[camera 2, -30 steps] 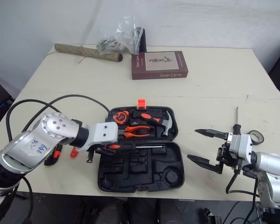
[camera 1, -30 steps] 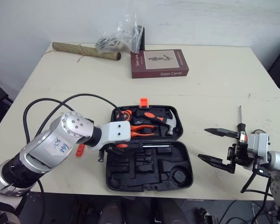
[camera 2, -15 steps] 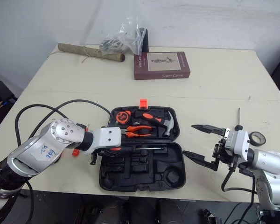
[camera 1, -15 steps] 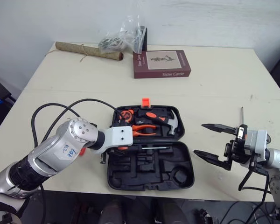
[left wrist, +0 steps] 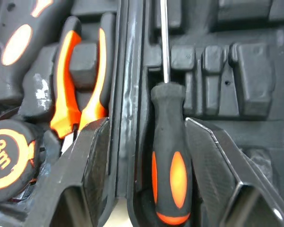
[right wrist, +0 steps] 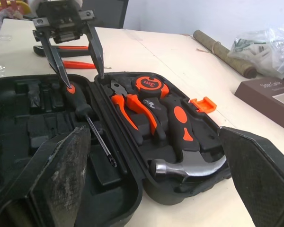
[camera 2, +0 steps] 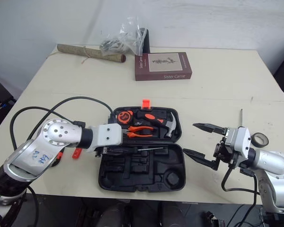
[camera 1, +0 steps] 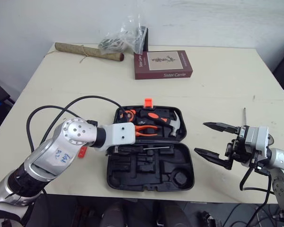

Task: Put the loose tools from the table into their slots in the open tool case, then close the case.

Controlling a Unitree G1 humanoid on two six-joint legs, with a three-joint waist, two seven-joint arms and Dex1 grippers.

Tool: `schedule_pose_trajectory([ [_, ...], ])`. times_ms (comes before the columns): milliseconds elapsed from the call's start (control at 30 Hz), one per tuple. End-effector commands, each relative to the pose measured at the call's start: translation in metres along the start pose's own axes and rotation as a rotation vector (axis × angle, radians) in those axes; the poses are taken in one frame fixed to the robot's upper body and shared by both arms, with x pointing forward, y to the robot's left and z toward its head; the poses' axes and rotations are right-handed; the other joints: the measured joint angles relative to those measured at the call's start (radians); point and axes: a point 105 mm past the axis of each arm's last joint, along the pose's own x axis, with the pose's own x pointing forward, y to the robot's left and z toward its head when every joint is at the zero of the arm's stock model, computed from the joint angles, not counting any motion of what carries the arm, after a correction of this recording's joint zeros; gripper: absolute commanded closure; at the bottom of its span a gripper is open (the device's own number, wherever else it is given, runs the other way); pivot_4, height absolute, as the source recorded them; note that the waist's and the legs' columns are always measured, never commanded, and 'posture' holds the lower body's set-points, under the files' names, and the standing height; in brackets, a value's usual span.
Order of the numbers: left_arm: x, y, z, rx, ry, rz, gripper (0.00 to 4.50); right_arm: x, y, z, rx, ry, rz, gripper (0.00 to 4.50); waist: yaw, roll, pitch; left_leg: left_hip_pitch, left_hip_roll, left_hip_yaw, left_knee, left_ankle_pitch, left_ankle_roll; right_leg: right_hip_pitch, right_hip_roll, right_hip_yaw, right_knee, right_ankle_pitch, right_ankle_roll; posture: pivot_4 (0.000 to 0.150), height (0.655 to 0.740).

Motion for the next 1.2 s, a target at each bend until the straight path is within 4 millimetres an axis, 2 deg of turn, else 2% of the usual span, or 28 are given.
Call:
schedule_pose_trajectory([
  [33, -0.004, 0.008, 0.016, -0.103, -0.271, 0.099, 2.47, 0.000, 0.004, 0.001, -0.002, -0.006, 0.002, 0.00, 0.001, 0.000, 0.000, 0.000, 0.000, 0.000, 0.000, 0.000, 0.000, 0.000, 0.000, 0.000, 0.000, 0.000, 0.000, 0.150, 0.7400],
  [67, -0.003, 0.007, 0.014, -0.163, -0.326, 0.113, 2.77, 0.000, 0.005, -0.002, 0.003, -0.003, 0.002, 0.00, 0.002, 0.000, 0.000, 0.000, 0.000, 0.000, 0.001, 0.000, 0.000, 0.000, 0.000, 0.000, 0.000, 0.000, 0.000, 0.150, 0.7400],
  [167, 0.005, -0.003, -0.003, -0.230, -0.360, 0.152, 4.15, -0.001, 0.006, -0.004, 0.006, 0.002, -0.012, 0.00, 0.001, 0.000, 0.000, 0.000, 0.000, -0.001, 0.001, -0.001, 0.001, 0.001, -0.001, -0.001, 0.000, 0.000, 0.000, 0.150, 0.7400],
  [200, 0.008, -0.006, -0.006, -0.258, -0.363, 0.161, 4.48, -0.002, 0.004, -0.004, 0.006, 0.000, -0.024, 0.00, 0.001, 0.000, 0.000, 0.000, 0.000, -0.001, 0.001, -0.001, 0.001, 0.001, -0.001, -0.001, 0.000, 0.000, 0.000, 0.150, 0.7400],
  [433, 0.036, -0.022, -0.022, -0.280, -0.306, 0.088, 4.48, -0.009, 0.002, -0.009, 0.014, 0.001, -0.068, 0.00, 0.006, 0.000, 0.000, 0.000, 0.000, -0.001, 0.001, -0.001, 0.001, 0.001, -0.001, -0.001, 0.000, 0.000, 0.001, 0.150, 0.7400],
  [667, 0.050, -0.019, -0.034, -0.269, -0.214, 0.085, 4.48, -0.013, -0.001, -0.012, 0.014, 0.006, -0.103, 0.00, 0.018, 0.001, -0.001, 0.001, 0.000, 0.000, 0.001, -0.001, 0.001, 0.002, -0.001, -0.001, 0.000, 0.000, 0.001, 0.150, 0.7400],
  [867, 0.059, -0.040, -0.045, -0.279, -0.102, -0.040, 4.48, -0.022, -0.001, -0.014, 0.016, 0.024, -0.134, 0.00, 0.023, 0.001, -0.002, 0.002, -0.001, 0.000, 0.001, -0.002, 0.002, 0.003, -0.002, -0.001, 0.000, 0.001, 0.001, 0.150, 0.7400],
  [1100, 0.068, -0.029, -0.056, -0.269, 0.010, -0.061, 4.48, -0.025, -0.003, -0.017, 0.044, 0.001, -0.204, 0.00, 0.032, 0.006, -0.007, 0.003, -0.002, 0.000, 0.002, -0.002, 0.002, 0.005, -0.003, -0.001, -0.001, 0.001, 0.002, 0.150, 0.7400],
  [1200, 0.065, -0.028, -0.051, -0.257, -0.021, -0.084, 4.48, -0.026, -0.001, -0.019, 0.051, 0.005, -0.210, 0.00, 0.034, 0.006, -0.010, 0.004, -0.002, 0.000, 0.002, -0.002, 0.003, 0.006, -0.003, -0.001, -0.001, 0.001, 0.002, 0.150, 0.7400],
])
